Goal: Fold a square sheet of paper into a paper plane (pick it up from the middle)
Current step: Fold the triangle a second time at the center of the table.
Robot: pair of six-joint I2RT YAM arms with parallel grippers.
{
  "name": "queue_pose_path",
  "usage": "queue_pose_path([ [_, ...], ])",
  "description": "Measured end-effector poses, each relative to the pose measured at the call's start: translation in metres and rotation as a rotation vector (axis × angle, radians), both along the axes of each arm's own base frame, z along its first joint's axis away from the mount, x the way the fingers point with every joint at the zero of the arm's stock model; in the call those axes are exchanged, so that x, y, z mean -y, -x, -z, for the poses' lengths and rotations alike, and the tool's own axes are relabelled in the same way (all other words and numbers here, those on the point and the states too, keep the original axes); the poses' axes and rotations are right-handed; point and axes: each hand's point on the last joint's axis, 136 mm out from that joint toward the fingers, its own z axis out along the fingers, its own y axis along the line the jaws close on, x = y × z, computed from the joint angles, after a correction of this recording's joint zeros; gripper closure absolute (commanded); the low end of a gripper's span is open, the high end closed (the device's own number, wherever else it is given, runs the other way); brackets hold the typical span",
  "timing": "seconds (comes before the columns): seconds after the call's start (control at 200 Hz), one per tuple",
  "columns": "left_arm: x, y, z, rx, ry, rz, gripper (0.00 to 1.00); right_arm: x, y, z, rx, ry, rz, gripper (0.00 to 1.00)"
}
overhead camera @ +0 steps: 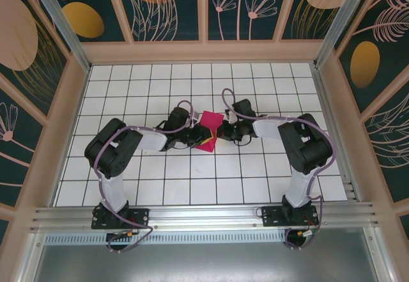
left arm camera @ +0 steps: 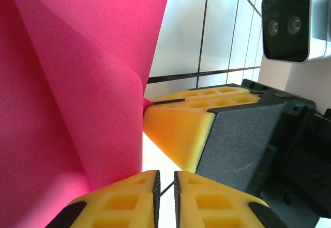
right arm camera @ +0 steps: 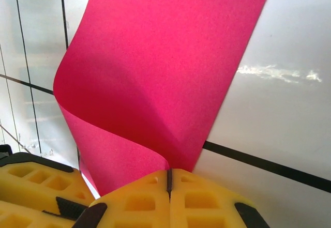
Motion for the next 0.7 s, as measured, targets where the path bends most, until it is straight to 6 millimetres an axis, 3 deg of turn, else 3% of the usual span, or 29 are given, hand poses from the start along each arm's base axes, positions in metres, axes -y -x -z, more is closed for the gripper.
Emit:
queue_pose_path([
  [0.696, 0.0025, 0.0001, 0.005, -0.014, 0.001, 0.012, 0.81, 0.0027, -0.0035, 0.0002, 0.021, 0.025, 0.001, 0.97],
])
